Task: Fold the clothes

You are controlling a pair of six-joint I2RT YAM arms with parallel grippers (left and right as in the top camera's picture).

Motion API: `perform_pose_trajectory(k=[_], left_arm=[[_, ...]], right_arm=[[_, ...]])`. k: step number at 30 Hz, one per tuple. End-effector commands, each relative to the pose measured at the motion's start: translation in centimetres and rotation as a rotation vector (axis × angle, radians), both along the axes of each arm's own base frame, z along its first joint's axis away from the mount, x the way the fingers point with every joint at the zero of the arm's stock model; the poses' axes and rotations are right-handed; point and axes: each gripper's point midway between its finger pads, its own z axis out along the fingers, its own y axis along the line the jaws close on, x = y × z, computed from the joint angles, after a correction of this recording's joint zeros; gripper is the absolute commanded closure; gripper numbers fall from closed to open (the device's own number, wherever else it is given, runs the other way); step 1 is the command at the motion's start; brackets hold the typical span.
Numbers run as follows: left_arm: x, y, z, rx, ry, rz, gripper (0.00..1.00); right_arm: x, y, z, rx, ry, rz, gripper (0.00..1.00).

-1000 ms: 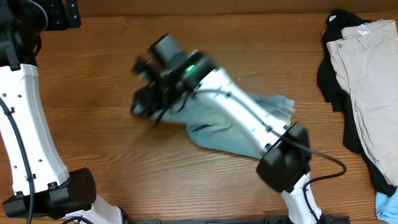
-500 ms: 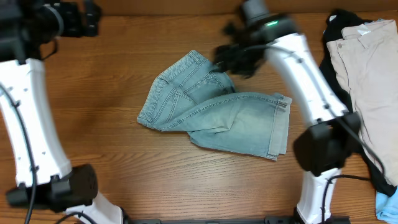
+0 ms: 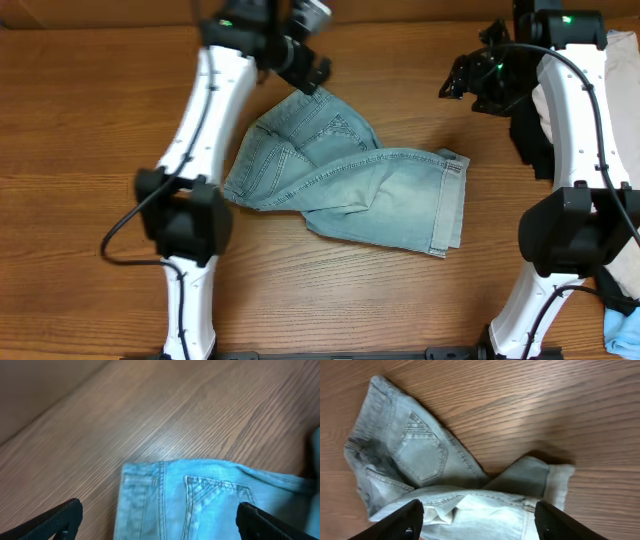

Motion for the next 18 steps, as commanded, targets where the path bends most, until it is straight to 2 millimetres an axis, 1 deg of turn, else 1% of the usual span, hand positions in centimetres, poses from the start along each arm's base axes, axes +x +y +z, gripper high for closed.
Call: perform_pose_trajectory(k=[1, 3, 5, 6, 9, 12, 15, 18], left_arm=[[1.0, -0.2, -3.5, 0.080, 0.004, -0.012, 0.00], [1.2, -0.7, -5.5, 0.087, 0.027, -0.020, 0.00], [1.3, -0.8, -7.5, 0.101, 0.053, -0.019, 0.00], [1.4, -0.5, -9.0, 0.120, 0.073, -0.011, 0.00], [1.5, 0.3, -11.2, 0.158, 0.105, 0.031, 0.00], [1.5, 0.5, -12.2, 0.165, 0.123, 0.034, 0.00], [1.4, 0.5, -12.4, 0.167, 0.127, 0.033, 0.00], [1.3, 0.6, -13.3, 0.181, 0.143, 0.034, 0.00]], right_arm=[[0.0, -0.4, 2.1, -0.036, -0.066, 0.014, 0.25], [0.0, -0.4, 2.1, -0.037, -0.066, 0.014, 0.25], [0.0, -0.4, 2.1, -0.037, -0.065, 0.014, 0.25], [0.0, -0.4, 2.1, -0.037, -0.065, 0.014, 0.25], [0.0, -0.4, 2.1, -0.037, -0.065, 0.014, 0.25], [0.0, -0.6, 2.0, -0.049, -0.064, 0.012, 0.25], [0.0, -0.6, 2.0, -0.054, -0.064, 0.011, 0.25], [0.0, -0.6, 2.0, -0.053, -0.064, 0.007, 0.25]])
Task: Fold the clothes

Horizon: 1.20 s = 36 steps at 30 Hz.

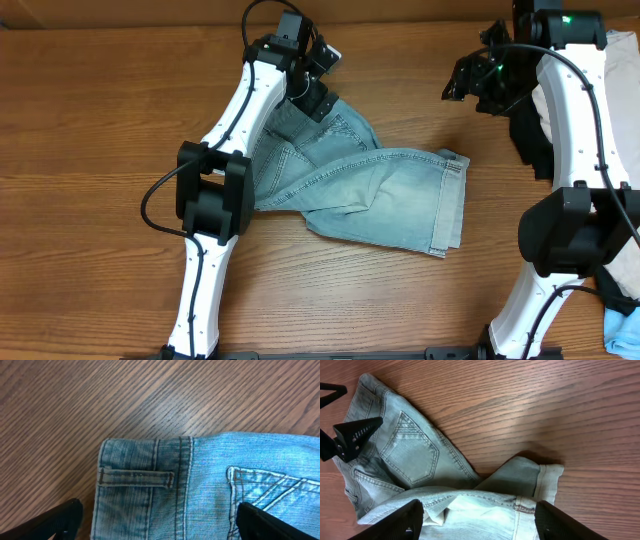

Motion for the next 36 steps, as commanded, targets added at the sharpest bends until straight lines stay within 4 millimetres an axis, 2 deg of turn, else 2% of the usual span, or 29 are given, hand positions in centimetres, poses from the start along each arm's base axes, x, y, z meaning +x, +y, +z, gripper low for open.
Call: perform_pose_trajectory(k=[1, 4, 6, 13, 15, 16, 17, 19, 23, 26, 28, 31, 36], left_arm=[[0.2, 0.5, -1.4, 0.027, 0.014, 0.010, 0.00], [0.0, 0.9, -3.5, 0.052, 0.042, 0.018, 0.00], [0.0, 1.2, -4.1, 0.066, 0.048, 0.023, 0.00], [1.0, 1.2, -4.2, 0.071, 0.009, 0.031, 0.00], [1.3, 1.1, -4.0, 0.066, -0.007, 0.032, 0.13], [1.4, 1.1, -4.0, 0.064, -0.011, 0.032, 0.28], [1.5, 1.0, -3.9, 0.064, -0.014, 0.031, 0.59], [1.6, 0.9, -3.3, 0.054, -0.020, 0.048, 0.96], [2.8, 0.9, 3.2, 0.014, -0.106, 0.104, 0.96], [3.9, 1.2, 9.0, -0.008, -0.208, 0.161, 0.96], [4.1, 1.2, 13.3, -0.039, -0.277, 0.168, 0.96], [3.8, 1.3, 17.7, -0.073, -0.341, 0.180, 0.96], [2.1, 1.6, 22.5, -0.122, -0.380, 0.207, 0.96]], right_arm=[[0.1, -0.1, 2.2, -0.015, -0.064, 0.003, 0.25], [0.0, -0.1, 2.2, -0.015, -0.063, 0.004, 0.25], [0.1, -0.1, 2.2, -0.016, -0.065, 0.004, 0.25], [0.7, -0.1, 2.4, -0.016, -0.091, 0.003, 0.25], [0.9, -0.1, 2.5, -0.017, -0.100, 0.003, 0.26], [1.0, -0.1, 2.5, -0.016, -0.104, 0.003, 0.27], [1.0, -0.1, 2.5, -0.016, -0.106, 0.003, 0.28], [1.3, -0.1, 2.6, -0.014, -0.117, 0.004, 0.30], [1.3, 2.2, 3.2, 0.065, -0.147, 0.087, 0.51], [1.0, 4.2, 3.2, 0.078, -0.147, 0.137, 0.66], [0.7, 5.9, 2.9, 0.078, -0.144, 0.189, 0.71], [0.3, 9.0, 1.5, 0.078, -0.128, 0.265, 0.73], [0.5, 13.7, -1.8, 0.092, -0.137, 0.334, 0.74]])
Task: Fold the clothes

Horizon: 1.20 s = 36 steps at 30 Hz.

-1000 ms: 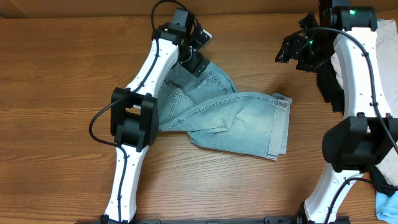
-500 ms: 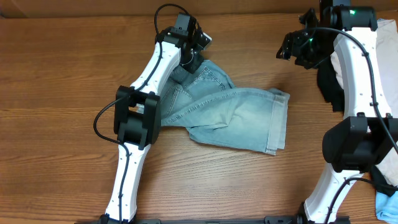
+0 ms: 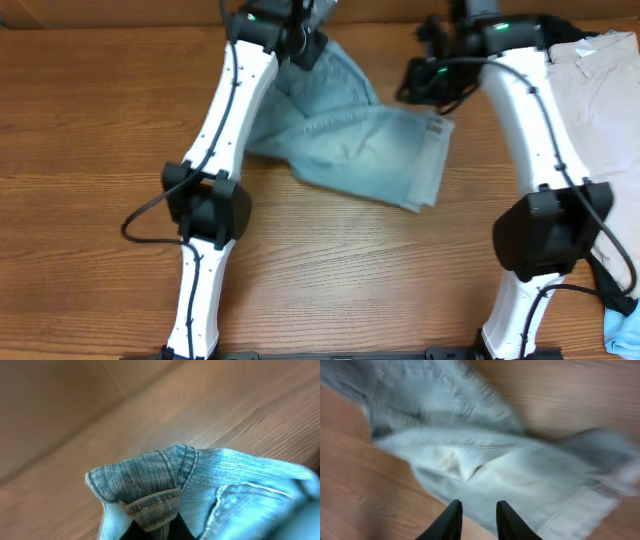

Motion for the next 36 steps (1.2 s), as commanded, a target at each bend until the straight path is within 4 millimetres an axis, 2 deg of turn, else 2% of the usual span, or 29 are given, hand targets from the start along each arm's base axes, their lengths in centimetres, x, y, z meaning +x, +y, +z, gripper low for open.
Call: perform_pose_trajectory(k=[1, 4, 5, 7, 9, 13, 16, 17, 24, 36], left_arm=[[-1.4, 0.9, 9.1, -0.072, -0.141, 0.049, 0.96], [-2.8, 1.0, 11.9, -0.083, -0.172, 0.043, 0.96], [-4.1, 1.0, 14.3, -0.095, -0.204, 0.036, 0.96], [-5.4, 1.0, 16.6, -0.107, -0.237, 0.028, 0.96], [-6.3, 1.0, 17.9, -0.114, -0.256, 0.023, 0.96], [-7.3, 1.3, 19.0, -0.117, -0.262, 0.022, 0.96], [-7.6, 1.4, 18.9, -0.114, -0.252, 0.022, 0.96], [-7.7, 1.5, 18.8, -0.112, -0.247, 0.022, 0.96], [-8.1, 1.9, 18.1, -0.088, -0.217, 0.035, 0.96], [-8.6, 3.0, 17.0, -0.038, -0.175, 0.068, 0.96]], right_arm=[[0.0, 2.9, -1.8, 0.026, -0.008, 0.027, 0.74], [2.0, 4.3, -2.0, 0.065, -0.085, -0.005, 0.73], [3.4, 4.7, -1.4, 0.090, -0.140, -0.023, 0.73], [4.7, 5.0, -0.6, 0.114, -0.195, -0.038, 0.70], [5.3, 5.5, 0.1, 0.143, -0.230, -0.030, 0.69], [5.7, 5.7, 0.5, 0.155, -0.256, -0.025, 0.67], [5.7, 5.4, 0.3, 0.124, -0.268, 0.003, 0.59], [5.6, 4.8, -0.1, 0.089, -0.267, -0.004, 0.54], [5.4, -0.7, -3.0, -0.164, -0.218, -0.111, 0.48], [6.2, -9.1, -8.8, -0.159, -0.157, -0.320, 0.45]])
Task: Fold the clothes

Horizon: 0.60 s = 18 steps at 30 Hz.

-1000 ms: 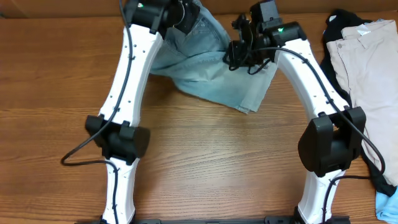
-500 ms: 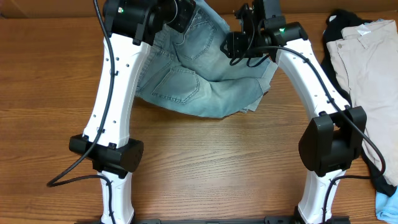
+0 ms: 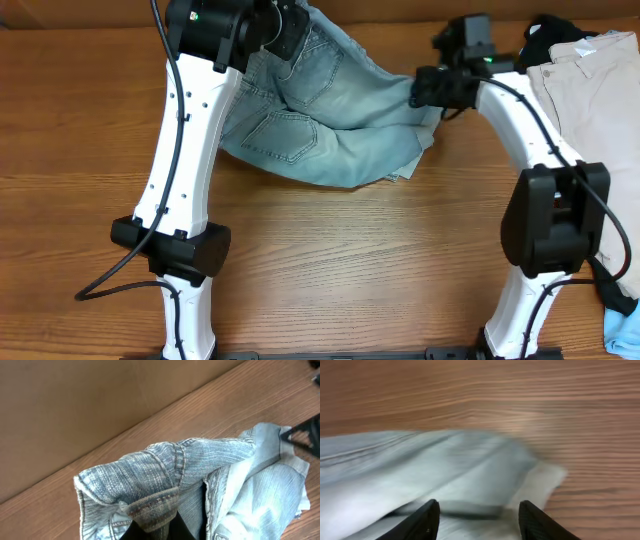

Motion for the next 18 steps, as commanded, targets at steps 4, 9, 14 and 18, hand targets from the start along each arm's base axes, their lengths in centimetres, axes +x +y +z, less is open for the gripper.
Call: perform_pose_trajectory(k=[4, 9, 14, 18], left_arm=[[-0.9, 0.3, 2.6, -0.012, -0.055, 0.012, 0.96], [-1.1, 0.4, 2.4, -0.012, -0.041, 0.017, 0.96], [-1.3, 0.4, 2.1, -0.007, -0.028, 0.017, 0.96], [-1.7, 0.6, 1.8, 0.000, -0.008, 0.017, 0.96]], right_arm=[[0.2, -4.5, -3.1, 0.021, -0.005, -0.102, 0.46], [0.9, -4.9, -5.5, 0.043, 0.004, -0.111, 0.46], [1.5, -4.4, -8.4, 0.077, 0.023, -0.113, 0.46], [1.9, -4.1, -10.3, 0.109, 0.038, -0.136, 0.46]])
